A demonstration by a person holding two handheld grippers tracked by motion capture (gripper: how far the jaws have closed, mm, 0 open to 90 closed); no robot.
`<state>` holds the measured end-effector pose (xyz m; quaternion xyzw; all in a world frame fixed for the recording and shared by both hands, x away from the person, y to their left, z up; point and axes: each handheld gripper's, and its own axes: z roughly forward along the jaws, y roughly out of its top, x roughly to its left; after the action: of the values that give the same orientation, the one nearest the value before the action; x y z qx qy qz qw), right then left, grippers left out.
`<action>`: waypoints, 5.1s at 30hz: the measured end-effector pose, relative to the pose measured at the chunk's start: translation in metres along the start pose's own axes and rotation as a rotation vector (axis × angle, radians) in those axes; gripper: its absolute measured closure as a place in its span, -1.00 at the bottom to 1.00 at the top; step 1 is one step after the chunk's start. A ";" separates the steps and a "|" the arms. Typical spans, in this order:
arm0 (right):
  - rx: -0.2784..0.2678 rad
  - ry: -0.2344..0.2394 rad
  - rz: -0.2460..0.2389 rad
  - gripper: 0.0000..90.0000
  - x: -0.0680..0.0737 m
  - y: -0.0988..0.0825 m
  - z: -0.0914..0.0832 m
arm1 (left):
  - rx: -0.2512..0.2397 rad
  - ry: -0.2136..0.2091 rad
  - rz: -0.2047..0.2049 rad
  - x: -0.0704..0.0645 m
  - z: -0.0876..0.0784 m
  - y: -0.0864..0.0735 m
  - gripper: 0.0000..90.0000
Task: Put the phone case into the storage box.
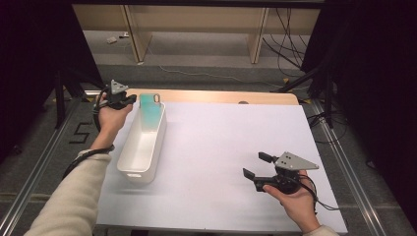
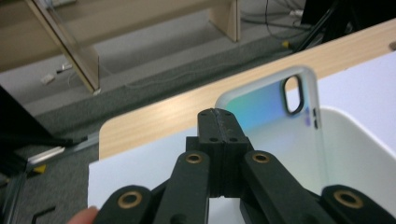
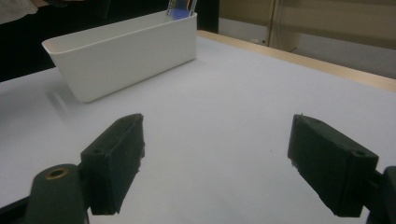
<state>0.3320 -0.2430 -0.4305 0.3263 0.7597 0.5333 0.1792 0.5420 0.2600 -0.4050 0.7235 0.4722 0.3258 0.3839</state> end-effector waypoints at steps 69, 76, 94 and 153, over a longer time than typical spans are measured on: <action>-0.011 -0.012 -0.003 -0.58 -0.002 0.001 -0.001 | -0.161 -0.170 -0.065 -0.040 -0.092 -0.009 -0.67; -0.011 -0.014 -0.004 -0.59 -0.002 0.001 -0.001 | -0.176 -0.218 -0.060 -0.050 -0.105 -0.015 -0.79; -0.030 -0.005 0.001 -0.60 -0.002 0.001 0.000 | -0.206 -0.314 -0.038 -0.079 -0.130 -0.035 -0.93; 0.014 -0.011 -0.010 -0.62 -0.003 0.002 -0.005 | -0.256 -0.384 0.039 -0.116 -0.156 -0.094 -0.98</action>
<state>0.3318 -0.2474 -0.4267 0.3265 0.7639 0.5254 0.1838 0.3310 0.2152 -0.4220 0.7265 0.3313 0.2465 0.5492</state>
